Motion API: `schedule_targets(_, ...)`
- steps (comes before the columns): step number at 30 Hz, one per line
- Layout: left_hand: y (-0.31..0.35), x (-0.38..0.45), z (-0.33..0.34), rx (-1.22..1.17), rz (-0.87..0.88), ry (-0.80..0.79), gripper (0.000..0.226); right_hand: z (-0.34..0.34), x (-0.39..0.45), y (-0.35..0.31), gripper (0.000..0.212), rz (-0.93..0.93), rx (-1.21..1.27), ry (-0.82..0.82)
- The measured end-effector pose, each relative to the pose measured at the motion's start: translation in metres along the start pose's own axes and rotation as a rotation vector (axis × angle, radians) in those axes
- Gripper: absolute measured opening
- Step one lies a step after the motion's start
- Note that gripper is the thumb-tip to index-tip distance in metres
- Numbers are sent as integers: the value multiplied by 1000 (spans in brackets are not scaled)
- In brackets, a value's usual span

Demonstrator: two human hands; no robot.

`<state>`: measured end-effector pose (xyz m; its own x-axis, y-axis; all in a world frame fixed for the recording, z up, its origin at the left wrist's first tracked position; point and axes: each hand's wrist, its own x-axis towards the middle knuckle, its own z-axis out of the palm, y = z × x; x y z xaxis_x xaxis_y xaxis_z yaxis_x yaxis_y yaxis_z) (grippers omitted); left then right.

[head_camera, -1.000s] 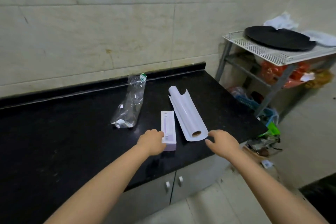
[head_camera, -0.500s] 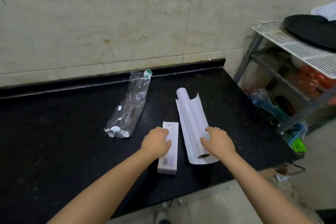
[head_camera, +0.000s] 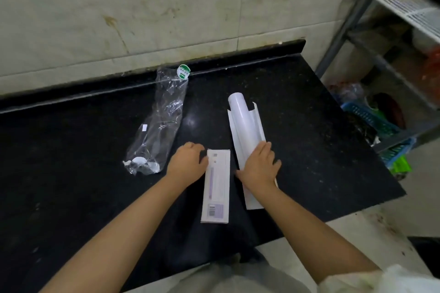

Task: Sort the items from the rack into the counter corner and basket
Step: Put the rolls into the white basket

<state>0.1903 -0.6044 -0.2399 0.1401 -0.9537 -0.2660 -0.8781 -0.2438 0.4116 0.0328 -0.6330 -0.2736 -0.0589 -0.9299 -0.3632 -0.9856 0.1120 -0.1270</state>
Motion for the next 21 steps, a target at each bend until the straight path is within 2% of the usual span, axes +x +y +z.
schedule_targets(3,2,2,1,-7,-12,41,37,-2,5,7,95,-15,-4,35)
schedule_targets(7,11,7,4,5,-27,38,37,-10,12,20,57,-66,68,60)
schedule_targets(13,27,10,6,75,-44,94,44,-27,22,36,53,-155,300,-61)
schedule_targets(17,9,0,-9,114,-116,265,50,-56,26,17,40,-421,323,-43)
schedule_targets(21,-22,-35,-43,182,-48,573,58,-78,14,-45,40,-783,114,-32)
